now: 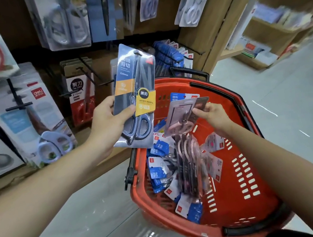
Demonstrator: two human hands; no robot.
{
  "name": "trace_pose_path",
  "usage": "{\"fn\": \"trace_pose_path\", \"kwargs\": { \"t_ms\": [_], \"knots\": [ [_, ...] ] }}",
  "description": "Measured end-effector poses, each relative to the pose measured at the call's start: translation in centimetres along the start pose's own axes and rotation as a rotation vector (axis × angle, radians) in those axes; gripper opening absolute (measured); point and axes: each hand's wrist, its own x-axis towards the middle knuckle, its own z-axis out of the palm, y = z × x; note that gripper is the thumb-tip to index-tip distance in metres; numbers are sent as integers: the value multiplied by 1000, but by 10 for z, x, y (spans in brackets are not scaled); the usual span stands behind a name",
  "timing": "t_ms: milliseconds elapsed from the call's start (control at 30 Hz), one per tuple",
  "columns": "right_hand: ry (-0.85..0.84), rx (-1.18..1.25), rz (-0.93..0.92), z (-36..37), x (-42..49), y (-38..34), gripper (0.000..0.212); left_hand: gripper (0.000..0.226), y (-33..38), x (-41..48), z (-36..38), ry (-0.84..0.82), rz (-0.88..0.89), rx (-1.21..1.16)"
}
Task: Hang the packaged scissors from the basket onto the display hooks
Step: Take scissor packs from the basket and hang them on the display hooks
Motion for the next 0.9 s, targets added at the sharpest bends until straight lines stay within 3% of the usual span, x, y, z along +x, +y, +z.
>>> {"fn": "trace_pose_path", "kwargs": {
  "t_ms": [233,367,433,533,633,800,900],
  "knots": [
    [195,183,114,-3,6,-9,8,26,2,-1,-1,-3,37,34],
    [24,127,455,23,-11,16,3,24,3,-2,1,-3,15,37],
    [-80,61,529,42,-24,29,5,23,4,-4,2,-7,15,42],
    [-187,-81,498,54,-28,46,9,23,7,-7,1,-16,25,61],
    [-135,-232,395,42,-22,44,10,19,8,-9,-1,-9,31,75],
    [-62,-50,277,9,-25,5,19,18,12,-10,0,-15,41,93],
    [65,159,240,-7,-23,-15,18,20,19,-10,-1,-31,96,99]
  ]
}}
